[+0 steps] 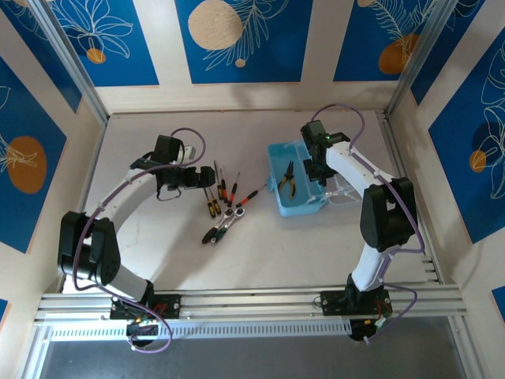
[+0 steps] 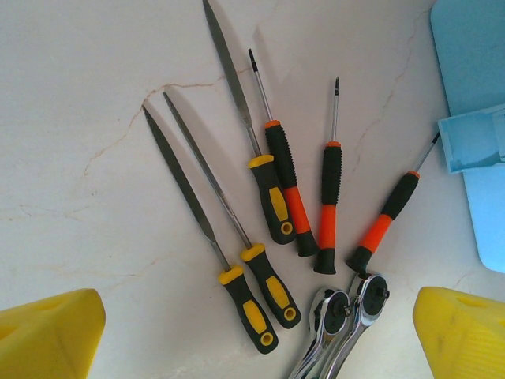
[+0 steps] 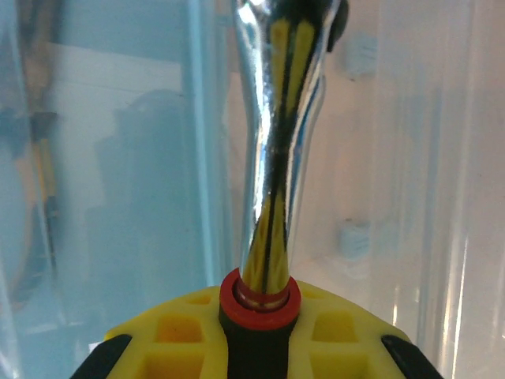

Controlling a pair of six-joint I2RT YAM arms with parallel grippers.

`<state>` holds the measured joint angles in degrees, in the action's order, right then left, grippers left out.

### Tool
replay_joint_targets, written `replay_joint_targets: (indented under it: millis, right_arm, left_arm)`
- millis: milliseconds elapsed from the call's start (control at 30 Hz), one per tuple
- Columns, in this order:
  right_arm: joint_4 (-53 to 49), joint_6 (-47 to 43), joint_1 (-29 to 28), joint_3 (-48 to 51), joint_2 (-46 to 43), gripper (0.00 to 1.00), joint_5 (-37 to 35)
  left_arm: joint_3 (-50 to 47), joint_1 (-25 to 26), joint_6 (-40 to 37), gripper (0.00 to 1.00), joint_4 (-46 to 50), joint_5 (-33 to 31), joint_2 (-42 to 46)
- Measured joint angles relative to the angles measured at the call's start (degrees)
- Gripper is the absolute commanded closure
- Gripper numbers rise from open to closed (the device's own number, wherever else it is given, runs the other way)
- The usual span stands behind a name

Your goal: Pack the tool kit

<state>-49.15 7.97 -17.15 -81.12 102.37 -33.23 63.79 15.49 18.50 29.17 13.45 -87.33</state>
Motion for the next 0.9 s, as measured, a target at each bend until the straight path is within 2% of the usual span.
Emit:
replay_joint_targets:
  millis: [100, 167, 300, 600, 667, 733, 867, 900]
  right_arm:
    - [-0.9, 0.0, -0.2, -0.2, 0.2, 0.97, -1.7]
    - [-1.3, 0.1, -0.3, -0.2, 0.2, 0.87, -2.5]
    - [-1.8, 0.2, -0.4, -0.2, 0.2, 0.72, -2.9]
    - [-2.4, 0.6, -2.4, -2.7, 0.2, 0.59, -3.9]
    - [-2.6, 0.5, -2.8, -3.5, 0.2, 0.53, -3.8]
    - [-2.8, 0.5, -3.5, -4.1, 0.1, 0.43, -3.0]
    - [-2.6, -0.2, -5.3, -4.1, -2.1, 0.05, 2.4]
    - [-2.4, -0.3, -5.7, -4.1, -2.9, 0.01, 4.3]
  left_arm:
    - [0.0, 0.0, 0.0, 0.0, 0.0, 0.0, 0.0]
    - [0.0, 0.0, 0.0, 0.0, 0.0, 0.0, 0.0]
    - [0.0, 0.0, 0.0, 0.0, 0.0, 0.1, 0.0]
    - [0.0, 0.0, 0.0, 0.0, 0.0, 0.4, -0.2]
    - [0.0, 0.0, 0.0, 0.01, 0.0, 0.4, -0.2]
    - [-0.1, 0.0, 0.0, 0.02, 0.0, 0.4, -0.2]
    - [-1.1, 0.1, -0.2, 0.1, 0.1, 0.4, -0.2]
    - [-1.3, 0.1, -0.3, 0.13, 0.1, 0.3, -0.3]
